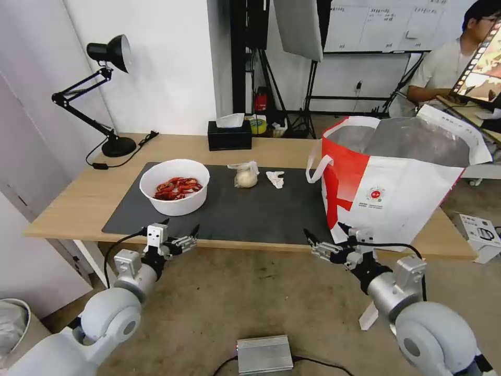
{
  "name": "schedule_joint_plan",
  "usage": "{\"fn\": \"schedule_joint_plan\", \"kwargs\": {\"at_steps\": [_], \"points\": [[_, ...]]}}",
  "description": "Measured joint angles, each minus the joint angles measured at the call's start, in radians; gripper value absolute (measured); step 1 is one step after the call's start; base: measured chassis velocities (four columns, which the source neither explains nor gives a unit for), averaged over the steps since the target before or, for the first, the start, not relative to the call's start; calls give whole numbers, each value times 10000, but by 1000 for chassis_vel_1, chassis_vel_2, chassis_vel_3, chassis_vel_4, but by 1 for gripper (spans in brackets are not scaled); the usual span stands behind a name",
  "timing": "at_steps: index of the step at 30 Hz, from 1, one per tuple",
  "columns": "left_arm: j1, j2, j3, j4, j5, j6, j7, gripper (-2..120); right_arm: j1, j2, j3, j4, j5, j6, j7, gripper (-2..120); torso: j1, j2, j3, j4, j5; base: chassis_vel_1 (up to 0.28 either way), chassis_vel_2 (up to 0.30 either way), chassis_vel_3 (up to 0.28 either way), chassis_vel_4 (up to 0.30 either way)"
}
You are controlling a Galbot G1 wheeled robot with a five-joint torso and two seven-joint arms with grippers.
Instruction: Pick up the trash from the table and place it into the takeout bag.
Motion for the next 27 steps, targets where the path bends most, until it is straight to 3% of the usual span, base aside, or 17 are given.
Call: {"fn": "schedule_joint_plan", "kwargs": {"at_steps": [27], "points": [[639, 39, -287, -102, 106, -122, -92, 100, -1010, 409, 37, 199, -511, 213, 325, 100, 0, -1, 1, -1, 1, 0, 0, 0, 0]]}}
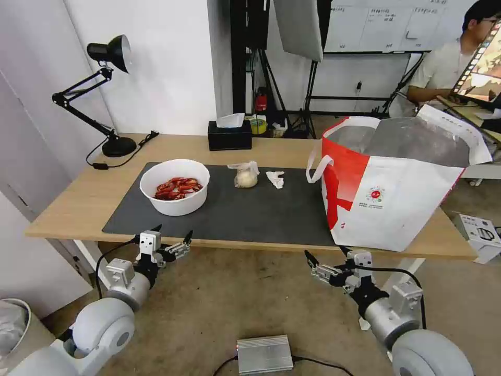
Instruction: Pick up the trash from the table and place it into the takeout bag.
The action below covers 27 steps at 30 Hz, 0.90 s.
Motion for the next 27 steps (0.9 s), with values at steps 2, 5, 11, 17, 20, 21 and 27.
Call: {"fn": "schedule_joint_plan", "kwargs": {"at_steps": [2, 5, 11, 17, 20, 21, 27], "points": [[10, 11, 23, 17, -2, 0, -4, 100, -6, -26, 25, 14, 2, -10, 17, 100, 0, 0, 0, 0, 0, 0, 0, 0, 0], [29, 35, 64, 26, -6, 0, -2, 100, -30, -76, 71, 21, 6, -29, 38, 100, 0, 0, 0, 0, -1, 0, 0, 0, 0], [43, 114, 13, 62, -60, 10, -25, 100, -18, -109, 105, -47, 8, -37, 57, 100, 0, 0, 0, 0, -1, 0, 0, 0, 0], [29, 129, -6, 62, -114, 20, -41, 100, 34, -92, 57, -131, 5, -38, 62, 100, 0, -1, 0, 0, 0, 0, 0, 0, 0], [22, 136, -6, 56, -123, 22, -45, 100, 76, -88, 32, -162, 8, -38, 58, 100, 0, -1, 0, 0, 0, 0, 0, 0, 0], [20, 137, -5, 55, -125, 22, -46, 100, 95, -89, 21, -168, 9, -38, 50, 100, 0, -1, 0, 1, 0, 0, 0, 0, 0], [11, 140, -9, 14, -172, 22, -101, 100, 230, -73, -70, -192, 30, -38, -3, 100, 0, -1, 0, 0, 0, 0, 0, 0, 0]]}}
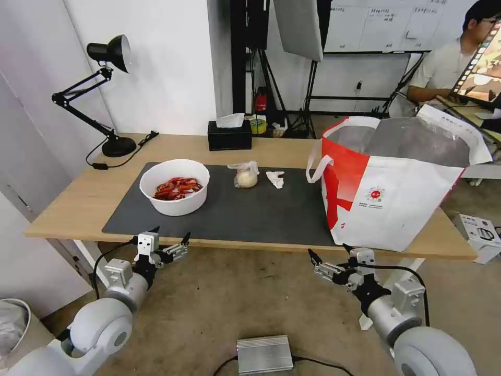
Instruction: Pick up the trash from the table and place it into the takeout bag.
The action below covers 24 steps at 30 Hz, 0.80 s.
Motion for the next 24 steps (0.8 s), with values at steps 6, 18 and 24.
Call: {"fn": "schedule_joint_plan", "kwargs": {"at_steps": [6, 18, 24], "points": [[7, -36, 26, -28, -5, -1, -39, 100, 150, 1, -117, -13, 232, 19, -52, 100, 0, 0, 0, 0, 0, 0, 0, 0, 0], [-30, -81, 145, -64, 36, -10, -88, 100, 1912, -588, -814, -597, 2728, -2, -188, 100, 0, -1, 0, 1, 1, 0, 0, 0, 0], [-206, -177, 406, -165, 74, 6, -104, 100, 2721, -734, -1246, -1022, 3403, -89, -95, 100, 0, 0, 0, -2, 0, 0, 0, 0, 0]]}}
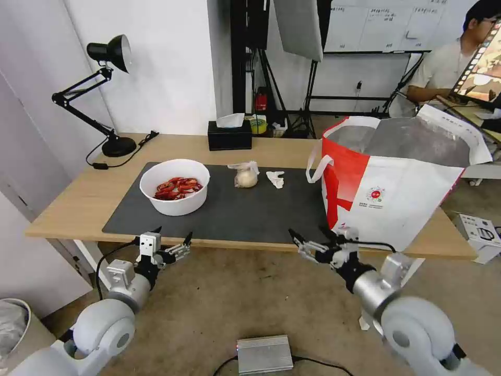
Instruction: Pick up the trash from the table and place it into the takeout bag.
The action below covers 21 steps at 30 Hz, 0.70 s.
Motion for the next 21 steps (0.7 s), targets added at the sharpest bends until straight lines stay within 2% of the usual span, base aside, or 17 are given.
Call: {"fn": "schedule_joint_plan", "kwargs": {"at_steps": [4, 7, 21], "points": [[3, -199, 46, -162, 47, 195, -137, 100, 795, -13, -599, -452, -10, -34, 228, 100, 0, 0, 0, 2, 1, 0, 0, 0, 0], [59, -311, -27, -243, 98, 318, -215, 100, 1460, -82, -1034, -818, -509, -39, 449, 100, 0, 0, 0, 2, 2, 0, 0, 0, 0], [8, -337, -89, -171, 157, 352, -249, 100, 4009, -134, -2327, -2405, -879, -158, 1238, 100, 1, 0, 0, 1, 0, 0, 0, 0, 0]]}}
